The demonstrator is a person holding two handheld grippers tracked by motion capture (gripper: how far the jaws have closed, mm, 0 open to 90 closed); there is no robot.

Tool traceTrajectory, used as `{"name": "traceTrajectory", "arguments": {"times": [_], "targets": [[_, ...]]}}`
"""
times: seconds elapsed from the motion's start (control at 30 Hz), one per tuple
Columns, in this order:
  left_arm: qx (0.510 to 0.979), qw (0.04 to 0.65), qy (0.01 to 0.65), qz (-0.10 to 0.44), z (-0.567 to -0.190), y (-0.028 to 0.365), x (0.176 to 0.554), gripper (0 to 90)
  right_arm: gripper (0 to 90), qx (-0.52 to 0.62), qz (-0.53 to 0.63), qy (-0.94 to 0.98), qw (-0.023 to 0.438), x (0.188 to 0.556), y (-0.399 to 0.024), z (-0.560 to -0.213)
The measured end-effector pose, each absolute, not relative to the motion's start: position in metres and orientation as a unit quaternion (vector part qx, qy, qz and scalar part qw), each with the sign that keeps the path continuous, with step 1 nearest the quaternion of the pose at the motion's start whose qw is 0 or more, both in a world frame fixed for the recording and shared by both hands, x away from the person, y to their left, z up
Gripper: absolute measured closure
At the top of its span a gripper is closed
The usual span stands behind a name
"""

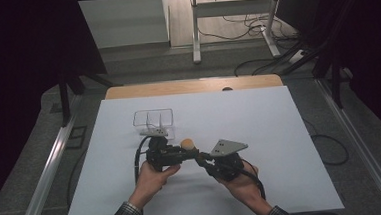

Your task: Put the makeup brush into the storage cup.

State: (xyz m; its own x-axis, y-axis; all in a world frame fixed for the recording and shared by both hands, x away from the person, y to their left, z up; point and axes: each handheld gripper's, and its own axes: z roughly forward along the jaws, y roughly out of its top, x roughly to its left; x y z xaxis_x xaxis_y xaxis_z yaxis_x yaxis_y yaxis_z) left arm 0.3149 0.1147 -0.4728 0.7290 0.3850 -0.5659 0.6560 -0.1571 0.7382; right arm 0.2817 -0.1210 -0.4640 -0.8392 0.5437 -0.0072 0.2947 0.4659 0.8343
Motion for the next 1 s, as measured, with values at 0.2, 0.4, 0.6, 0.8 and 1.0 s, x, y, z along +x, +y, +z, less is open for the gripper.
{"name": "traceTrajectory", "arguments": {"times": [0.2, 0.4, 0.6, 0.8, 1.0], "targets": [[0.75, 0.547, 0.348, -0.128, -0.473, 0.114, 0.315, 66.0, 73.4, 0.246, 0.455, 0.845, 0.137, 0.281, -0.12, -0.464], [0.75, 0.547, 0.349, -0.132, -0.474, 0.116, 0.315, 73.1, 73.4, 0.242, 0.455, 0.846, 0.14, 0.28, -0.119, -0.465], [0.757, 0.538, 0.353, -0.112, -0.469, 0.114, 0.311, 73.4, 72.1, 0.243, 0.456, 0.845, 0.139, 0.281, -0.118, -0.466], [0.754, 0.543, 0.355, -0.106, -0.466, 0.117, 0.311, 73.5, 51.2, 0.252, 0.458, 0.842, 0.131, 0.283, -0.118, -0.466], [0.752, 0.545, 0.36, -0.091, -0.464, 0.121, 0.31, 73.5, 37.8, 0.253, 0.444, 0.852, 0.112, 0.288, -0.117, -0.47]]}}
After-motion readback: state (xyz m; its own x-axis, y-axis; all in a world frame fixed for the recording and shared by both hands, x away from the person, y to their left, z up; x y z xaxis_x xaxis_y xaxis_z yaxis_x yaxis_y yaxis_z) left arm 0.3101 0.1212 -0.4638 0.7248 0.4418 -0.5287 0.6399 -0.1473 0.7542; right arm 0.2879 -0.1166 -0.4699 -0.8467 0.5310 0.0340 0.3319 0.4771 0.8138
